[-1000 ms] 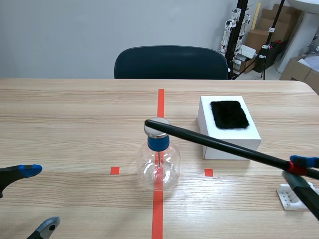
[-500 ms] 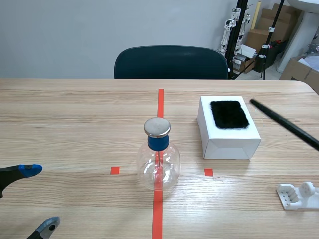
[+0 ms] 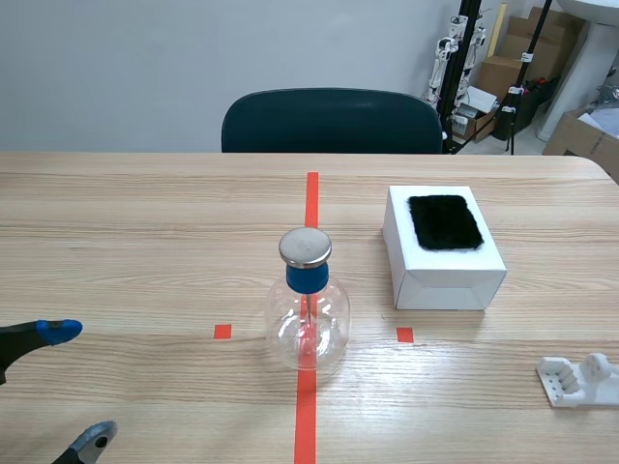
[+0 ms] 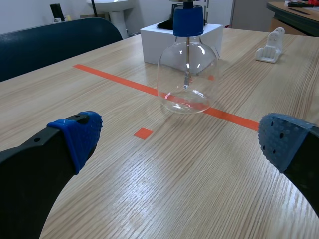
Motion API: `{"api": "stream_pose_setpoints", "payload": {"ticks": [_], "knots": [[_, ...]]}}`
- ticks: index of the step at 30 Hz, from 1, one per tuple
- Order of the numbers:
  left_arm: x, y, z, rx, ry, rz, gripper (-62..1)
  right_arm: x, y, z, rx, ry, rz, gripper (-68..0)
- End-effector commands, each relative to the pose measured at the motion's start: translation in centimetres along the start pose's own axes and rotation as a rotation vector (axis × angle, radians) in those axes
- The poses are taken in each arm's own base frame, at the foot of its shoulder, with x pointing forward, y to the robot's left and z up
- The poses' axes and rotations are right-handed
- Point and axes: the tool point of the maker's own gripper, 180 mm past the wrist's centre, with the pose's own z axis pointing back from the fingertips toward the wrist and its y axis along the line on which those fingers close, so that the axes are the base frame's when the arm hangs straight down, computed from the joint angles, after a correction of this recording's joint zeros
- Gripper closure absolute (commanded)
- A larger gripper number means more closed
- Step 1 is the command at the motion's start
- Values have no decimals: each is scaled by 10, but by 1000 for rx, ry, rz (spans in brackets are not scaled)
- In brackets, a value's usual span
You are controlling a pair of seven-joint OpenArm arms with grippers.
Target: Do the electroscope experiment. put the rod down on the box
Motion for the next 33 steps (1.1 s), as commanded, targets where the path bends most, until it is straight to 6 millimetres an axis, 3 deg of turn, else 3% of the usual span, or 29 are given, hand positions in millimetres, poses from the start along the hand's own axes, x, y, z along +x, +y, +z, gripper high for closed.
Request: {"api": "stream_pose_setpoints", "payload": {"ticks": [1, 10, 15, 26, 33], "knots": [[15, 5, -1, 3, -61, -22, -623, 17, 2, -5, 8, -28, -18, -53], [15, 5, -1, 3, -61, -21, -623, 20, 27, -24, 84, 75, -220, -53], [15, 5, -1, 3, -61, -21, -623, 22, 38, -31, 114, 129, -228, -53], [15, 5, -1, 3, -61, -21, -623, 26, 36, -49, 122, 264, -293, -53], [15, 5, -1, 3, -61, -21, -623, 12, 46, -69, 125, 336, -348, -53]]}}
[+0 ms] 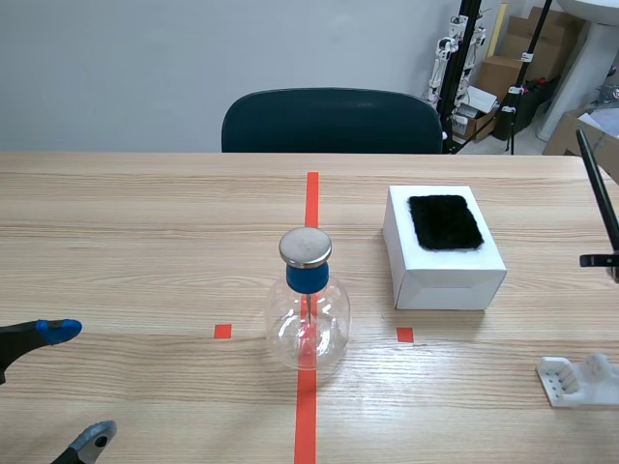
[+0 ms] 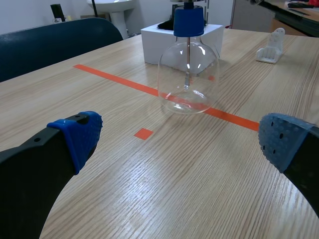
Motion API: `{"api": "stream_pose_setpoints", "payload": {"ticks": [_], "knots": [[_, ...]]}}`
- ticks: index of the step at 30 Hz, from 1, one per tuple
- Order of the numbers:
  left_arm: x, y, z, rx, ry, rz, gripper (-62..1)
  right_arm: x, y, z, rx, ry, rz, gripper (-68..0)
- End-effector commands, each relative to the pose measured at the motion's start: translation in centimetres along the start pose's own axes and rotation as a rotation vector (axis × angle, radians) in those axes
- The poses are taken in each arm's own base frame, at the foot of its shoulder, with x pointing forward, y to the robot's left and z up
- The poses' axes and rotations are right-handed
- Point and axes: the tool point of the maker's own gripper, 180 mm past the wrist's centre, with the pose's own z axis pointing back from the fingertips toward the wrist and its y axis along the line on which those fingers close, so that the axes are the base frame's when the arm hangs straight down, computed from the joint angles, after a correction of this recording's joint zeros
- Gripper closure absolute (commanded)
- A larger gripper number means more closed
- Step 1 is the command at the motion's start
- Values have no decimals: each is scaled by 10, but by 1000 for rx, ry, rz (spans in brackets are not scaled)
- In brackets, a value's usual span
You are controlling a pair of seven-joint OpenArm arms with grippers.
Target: Do the electroscope experiment. put the rod down on the box
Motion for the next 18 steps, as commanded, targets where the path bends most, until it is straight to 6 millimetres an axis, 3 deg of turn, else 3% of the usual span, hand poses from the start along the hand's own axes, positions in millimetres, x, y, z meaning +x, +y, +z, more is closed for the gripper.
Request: {"api": "stream_pose_setpoints", "payload": {"ticks": [1, 13, 18], "knots": [[15, 5, -1, 3, -61, -21, -623, 12, -4, -3, -13, -17, -7, -53], [15, 5, -1, 3, -61, -21, -623, 0, -2, -33, -31, 146, -7, -53], [15, 5, -1, 3, -61, -21, -623, -15, -1, -42, -63, 206, 21, -53]]}}
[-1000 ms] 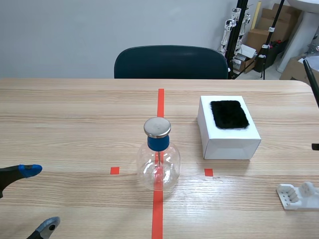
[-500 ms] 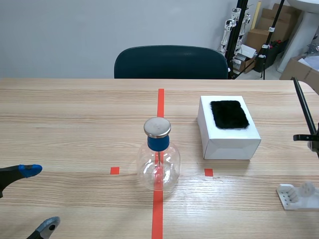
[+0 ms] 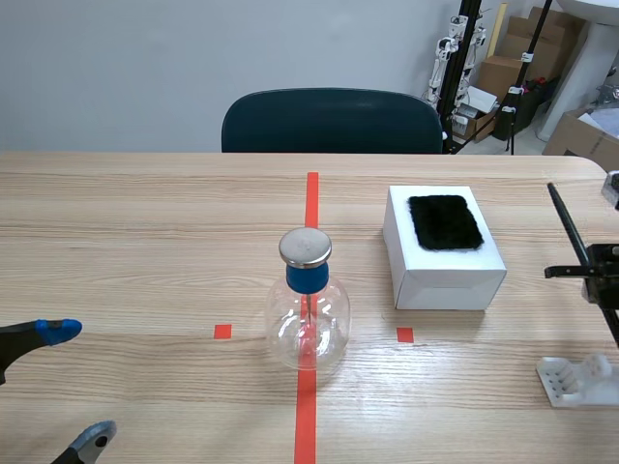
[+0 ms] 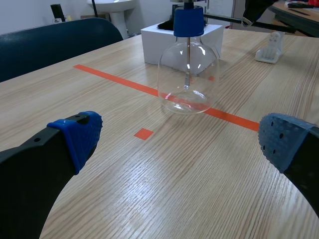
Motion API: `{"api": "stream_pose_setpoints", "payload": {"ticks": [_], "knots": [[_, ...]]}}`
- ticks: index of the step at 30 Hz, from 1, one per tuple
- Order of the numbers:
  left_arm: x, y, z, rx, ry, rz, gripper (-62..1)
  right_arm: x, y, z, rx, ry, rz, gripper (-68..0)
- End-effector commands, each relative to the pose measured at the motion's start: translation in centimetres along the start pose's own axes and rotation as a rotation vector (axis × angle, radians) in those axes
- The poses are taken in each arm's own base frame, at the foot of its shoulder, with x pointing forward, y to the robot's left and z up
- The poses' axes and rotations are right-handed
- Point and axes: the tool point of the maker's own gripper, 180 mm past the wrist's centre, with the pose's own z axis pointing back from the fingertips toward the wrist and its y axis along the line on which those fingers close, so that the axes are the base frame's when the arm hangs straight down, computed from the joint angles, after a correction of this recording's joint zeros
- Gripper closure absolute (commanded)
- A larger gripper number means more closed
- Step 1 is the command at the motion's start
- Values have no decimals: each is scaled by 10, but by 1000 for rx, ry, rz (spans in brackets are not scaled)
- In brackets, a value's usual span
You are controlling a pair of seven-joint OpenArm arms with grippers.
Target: Do the electroscope experiment. put the rod down on the box
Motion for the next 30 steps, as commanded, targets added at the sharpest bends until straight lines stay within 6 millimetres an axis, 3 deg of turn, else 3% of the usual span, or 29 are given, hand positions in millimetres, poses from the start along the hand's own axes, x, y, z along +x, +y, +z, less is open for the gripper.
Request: {"api": "stream_pose_setpoints", "payload": {"ticks": [1, 9, 30], "knots": [[15, 5, -1, 3, -61, -21, -623, 7, -5, 2, -18, -9, 4, -53], [14, 5, -1, 3, -60, -21, -623, -2, -5, -4, -38, 20, 15, -53], [14, 5, -1, 3, -60, -21, -623, -23, 19, -19, 3, 102, 61, -53]]}}
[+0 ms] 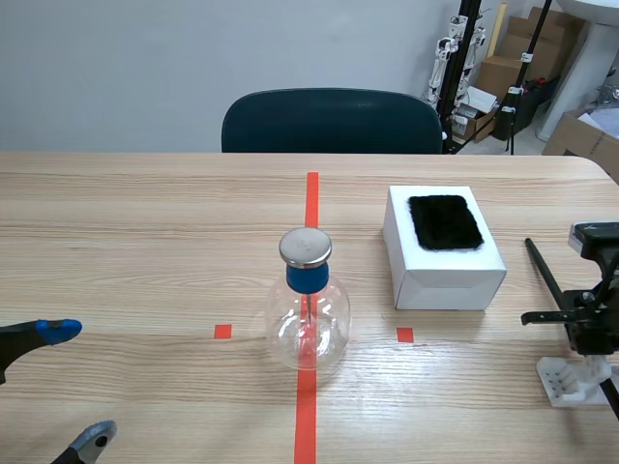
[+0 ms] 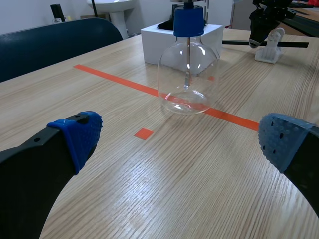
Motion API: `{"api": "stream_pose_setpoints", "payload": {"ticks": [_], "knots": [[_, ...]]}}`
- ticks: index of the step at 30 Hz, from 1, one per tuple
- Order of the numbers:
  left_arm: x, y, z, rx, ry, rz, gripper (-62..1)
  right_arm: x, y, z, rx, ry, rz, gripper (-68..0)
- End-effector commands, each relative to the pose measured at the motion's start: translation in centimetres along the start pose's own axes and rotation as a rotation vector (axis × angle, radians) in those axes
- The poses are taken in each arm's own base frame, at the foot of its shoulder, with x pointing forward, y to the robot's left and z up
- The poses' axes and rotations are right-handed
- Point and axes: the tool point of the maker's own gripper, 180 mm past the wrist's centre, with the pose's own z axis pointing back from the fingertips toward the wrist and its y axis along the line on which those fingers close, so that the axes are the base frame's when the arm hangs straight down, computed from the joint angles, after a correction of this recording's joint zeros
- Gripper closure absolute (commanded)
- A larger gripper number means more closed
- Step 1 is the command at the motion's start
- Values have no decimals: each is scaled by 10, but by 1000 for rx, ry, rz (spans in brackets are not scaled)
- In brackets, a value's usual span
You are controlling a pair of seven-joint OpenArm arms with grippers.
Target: Do the electroscope experiment. put the rod down on the box
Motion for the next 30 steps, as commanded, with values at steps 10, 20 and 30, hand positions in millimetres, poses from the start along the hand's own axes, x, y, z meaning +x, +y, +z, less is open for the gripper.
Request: {"api": "stream_pose_setpoints", "payload": {"ticks": [10, 20, 30], "knots": [[15, 5, -1, 3, -61, -21, -623, 13, 4, -1, 18, 26, 56, -67], [14, 5, -1, 3, -60, -21, -623, 11, 1, 0, 16, 40, 63, -347], [14, 5, -1, 3, -60, -21, -623, 15, -1, 0, 13, 19, 63, -543]]}}
